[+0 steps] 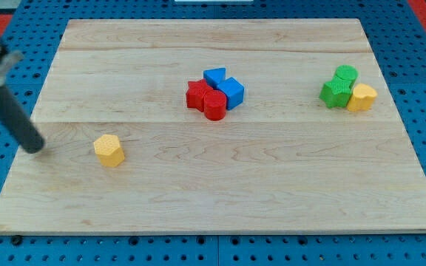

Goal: Push the yellow hexagon towards the group of blocks

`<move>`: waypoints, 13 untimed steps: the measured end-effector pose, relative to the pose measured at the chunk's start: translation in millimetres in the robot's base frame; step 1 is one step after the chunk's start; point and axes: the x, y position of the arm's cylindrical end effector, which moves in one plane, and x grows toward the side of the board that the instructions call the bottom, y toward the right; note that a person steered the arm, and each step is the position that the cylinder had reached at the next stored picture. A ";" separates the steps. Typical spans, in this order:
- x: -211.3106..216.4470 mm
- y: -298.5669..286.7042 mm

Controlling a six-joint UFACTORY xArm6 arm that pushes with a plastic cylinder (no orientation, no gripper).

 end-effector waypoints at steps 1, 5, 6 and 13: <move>-3.5 108.6; 9.4 35.9; 37.4 41.9; -13.7 344.0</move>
